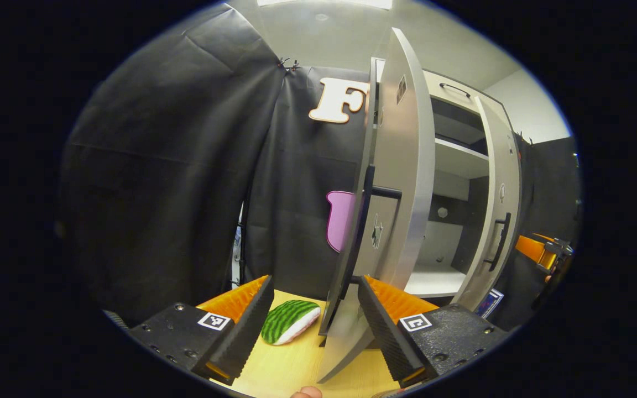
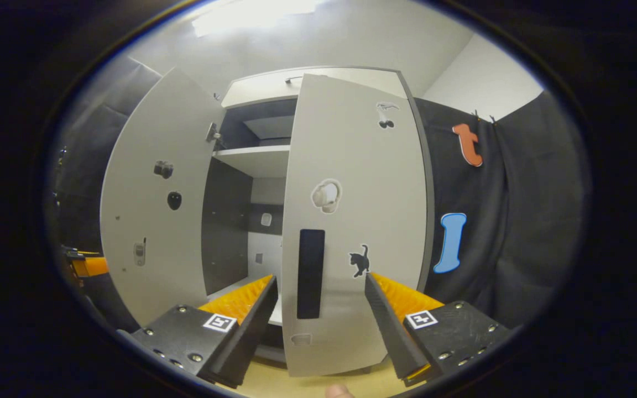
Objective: Grasp the bottle in the cabinet with the left hand and place it on the coaster, then close the right door with the right hand and the left door with the left hand.
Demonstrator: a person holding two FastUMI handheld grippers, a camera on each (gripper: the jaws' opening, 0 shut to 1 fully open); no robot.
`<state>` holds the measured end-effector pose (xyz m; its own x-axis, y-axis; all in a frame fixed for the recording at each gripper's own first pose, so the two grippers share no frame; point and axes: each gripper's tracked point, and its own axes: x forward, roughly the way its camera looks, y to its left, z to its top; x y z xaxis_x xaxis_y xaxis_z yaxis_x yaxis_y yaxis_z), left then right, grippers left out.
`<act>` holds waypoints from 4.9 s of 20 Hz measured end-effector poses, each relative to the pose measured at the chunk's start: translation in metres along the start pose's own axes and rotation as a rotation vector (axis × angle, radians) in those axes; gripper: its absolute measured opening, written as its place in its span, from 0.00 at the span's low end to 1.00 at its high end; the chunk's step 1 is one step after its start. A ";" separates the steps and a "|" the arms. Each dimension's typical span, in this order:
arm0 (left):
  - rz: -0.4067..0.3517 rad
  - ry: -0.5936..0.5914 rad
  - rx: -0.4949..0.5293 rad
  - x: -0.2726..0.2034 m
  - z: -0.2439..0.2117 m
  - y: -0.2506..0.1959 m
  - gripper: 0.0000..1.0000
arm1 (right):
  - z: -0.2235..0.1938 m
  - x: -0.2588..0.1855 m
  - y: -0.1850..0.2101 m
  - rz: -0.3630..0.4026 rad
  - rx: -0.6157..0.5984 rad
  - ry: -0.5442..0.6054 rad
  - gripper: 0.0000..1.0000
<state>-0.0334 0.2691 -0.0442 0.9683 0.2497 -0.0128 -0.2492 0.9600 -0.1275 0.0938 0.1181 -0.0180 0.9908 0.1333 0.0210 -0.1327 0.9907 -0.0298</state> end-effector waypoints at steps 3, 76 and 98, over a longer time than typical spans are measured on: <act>-0.007 0.000 -0.013 -0.001 -0.002 -0.009 0.95 | 0.000 -0.002 -0.003 0.008 -0.009 0.002 0.95; -0.375 0.116 -0.029 0.118 -0.050 -0.231 1.00 | -0.013 -0.109 -0.208 -0.406 -0.088 0.047 0.96; -0.249 -0.012 0.058 0.007 0.046 -0.209 0.96 | 0.018 -0.093 -0.182 -0.267 -0.020 -0.006 0.96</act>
<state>0.0250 0.0758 0.0278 0.9997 0.0059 0.0241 -0.0043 0.9977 -0.0676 0.0254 -0.0745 0.0036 0.9905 -0.1324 0.0367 0.1339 0.9901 -0.0417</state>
